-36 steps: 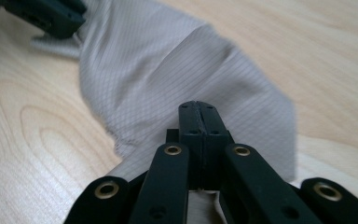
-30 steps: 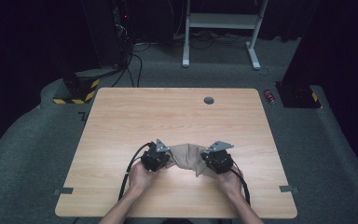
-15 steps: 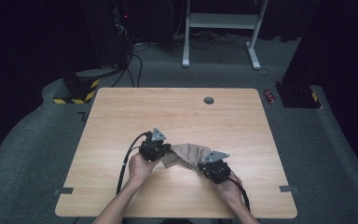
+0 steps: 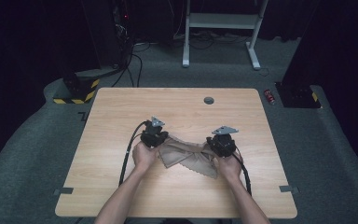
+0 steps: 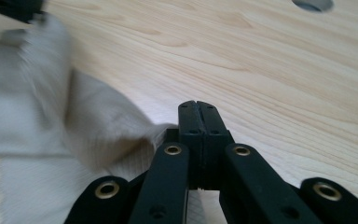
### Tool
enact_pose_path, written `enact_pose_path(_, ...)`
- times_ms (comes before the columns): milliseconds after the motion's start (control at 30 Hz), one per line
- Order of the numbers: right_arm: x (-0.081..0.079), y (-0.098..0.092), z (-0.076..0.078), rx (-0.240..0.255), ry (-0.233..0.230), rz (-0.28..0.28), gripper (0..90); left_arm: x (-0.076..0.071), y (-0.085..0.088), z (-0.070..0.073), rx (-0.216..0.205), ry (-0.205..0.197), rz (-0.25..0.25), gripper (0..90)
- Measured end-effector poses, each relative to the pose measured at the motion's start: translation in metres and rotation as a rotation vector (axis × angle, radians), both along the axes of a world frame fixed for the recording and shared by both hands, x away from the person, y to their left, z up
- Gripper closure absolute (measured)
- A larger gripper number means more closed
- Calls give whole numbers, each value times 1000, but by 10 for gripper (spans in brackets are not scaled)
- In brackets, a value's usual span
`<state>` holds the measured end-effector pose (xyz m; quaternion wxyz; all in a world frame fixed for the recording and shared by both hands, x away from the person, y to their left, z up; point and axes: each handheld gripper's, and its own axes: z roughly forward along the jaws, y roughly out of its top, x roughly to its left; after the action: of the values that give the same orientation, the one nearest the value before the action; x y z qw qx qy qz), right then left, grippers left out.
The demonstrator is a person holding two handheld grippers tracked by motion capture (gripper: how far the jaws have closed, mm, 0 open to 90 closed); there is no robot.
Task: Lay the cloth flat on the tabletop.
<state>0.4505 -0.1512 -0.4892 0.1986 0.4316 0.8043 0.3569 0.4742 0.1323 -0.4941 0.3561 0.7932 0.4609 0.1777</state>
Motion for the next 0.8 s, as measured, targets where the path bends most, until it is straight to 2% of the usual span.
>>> enact_pose_path(67,8,-2,-4,0,20,-34,888,3,2,-5,5,23,11,872)
enact_pose_path(100,10,-7,-5,32,38,-51,801,0,3,-6,8,23,9,810)
enact_pose_path(133,9,-8,-4,37,41,-53,769,0,3,-6,8,23,9,763)
enact_pose_path(233,-2,-12,1,41,8,-45,731,-13,5,1,2,0,2,652)
enact_pose_path(267,-2,-12,1,41,8,-45,731,-13,5,1,2,0,2,613)
enact_pose_path(300,-13,-17,5,52,-15,-25,704,-19,5,3,1,-13,-5,588)
enact_pose_path(333,-13,-17,5,52,-15,-25,704,-24,5,5,8,-22,-17,588)
enact_pose_path(367,-25,-21,8,54,-38,-6,694,-34,5,6,22,-31,-37,561)
enact_pose_path(533,-35,-25,7,58,-30,31,646,-42,5,-1,59,-13,-48,558)
enact_pose_path(567,-34,-24,4,51,-16,34,625,-40,5,-5,61,10,-47,566)
enact_pose_path(600,-34,-24,4,51,-16,34,625,-40,5,-5,61,10,-47,569)
enact_pose_path(633,-28,-20,0,38,-4,29,602,-37,4,-10,68,30,-43,578)
enact_pose_path(700,-25,-18,-1,35,-1,20,599,-35,2,-13,80,35,-42,586)
enact_pose_path(733,-19,-15,-2,34,5,9,618,-34,1,-16,84,42,-44,605)
enact_pose_path(767,-10,-11,-4,29,19,11,786,-32,1,-18,73,43,-55,676)
enact_pose_path(800,-10,-11,-4,29,19,11,786,-32,1,-18,73,43,-55,724)
